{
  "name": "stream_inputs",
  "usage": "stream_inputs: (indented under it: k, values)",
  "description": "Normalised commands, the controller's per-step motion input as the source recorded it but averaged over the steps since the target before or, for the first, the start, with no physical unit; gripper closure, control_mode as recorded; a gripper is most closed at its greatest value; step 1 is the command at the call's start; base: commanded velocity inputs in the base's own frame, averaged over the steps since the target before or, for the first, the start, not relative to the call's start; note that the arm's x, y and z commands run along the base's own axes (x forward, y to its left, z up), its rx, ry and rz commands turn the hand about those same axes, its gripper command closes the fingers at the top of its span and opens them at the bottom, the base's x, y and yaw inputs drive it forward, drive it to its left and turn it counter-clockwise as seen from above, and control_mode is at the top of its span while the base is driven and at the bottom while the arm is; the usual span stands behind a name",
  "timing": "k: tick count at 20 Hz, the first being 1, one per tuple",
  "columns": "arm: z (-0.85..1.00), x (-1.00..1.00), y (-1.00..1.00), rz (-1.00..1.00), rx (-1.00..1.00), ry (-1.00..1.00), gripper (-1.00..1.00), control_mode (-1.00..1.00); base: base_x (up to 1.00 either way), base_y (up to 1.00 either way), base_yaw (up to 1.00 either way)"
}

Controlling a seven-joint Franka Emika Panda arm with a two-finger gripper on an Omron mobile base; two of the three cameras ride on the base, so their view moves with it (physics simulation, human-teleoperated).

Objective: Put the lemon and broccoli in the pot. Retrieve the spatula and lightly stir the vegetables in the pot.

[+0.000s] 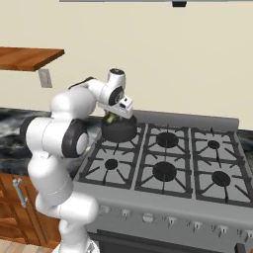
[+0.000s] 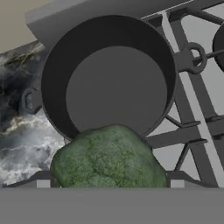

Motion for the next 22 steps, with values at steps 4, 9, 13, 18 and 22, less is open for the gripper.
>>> stream_inputs:
  k: [4, 9, 13, 18, 22]
  values:
    - [-0.32, 0.41, 0.00, -0.13, 0.00, 0.00, 1.00, -1.00, 0.00, 0.00, 0.00]
    - [-0.26, 0.39, 0.00, -0.10, 0.00, 0.00, 1.00, -1.00, 0.00, 0.00, 0.00]
    - [-0.30, 0.15, 0.10, -0.02, 0.00, 0.00, 1.00, -1.00, 0.00, 0.00, 0.00]
    - [-0.25, 0.28, 0.11, 0.00, 0.00, 0.01, 1.00, -1.00, 0.00, 0.00, 0.00]
    - [-0.31, 0.27, 0.03, 0.00, 0.00, 0.04, 1.00, -1.00, 0.00, 0.00, 0.00]
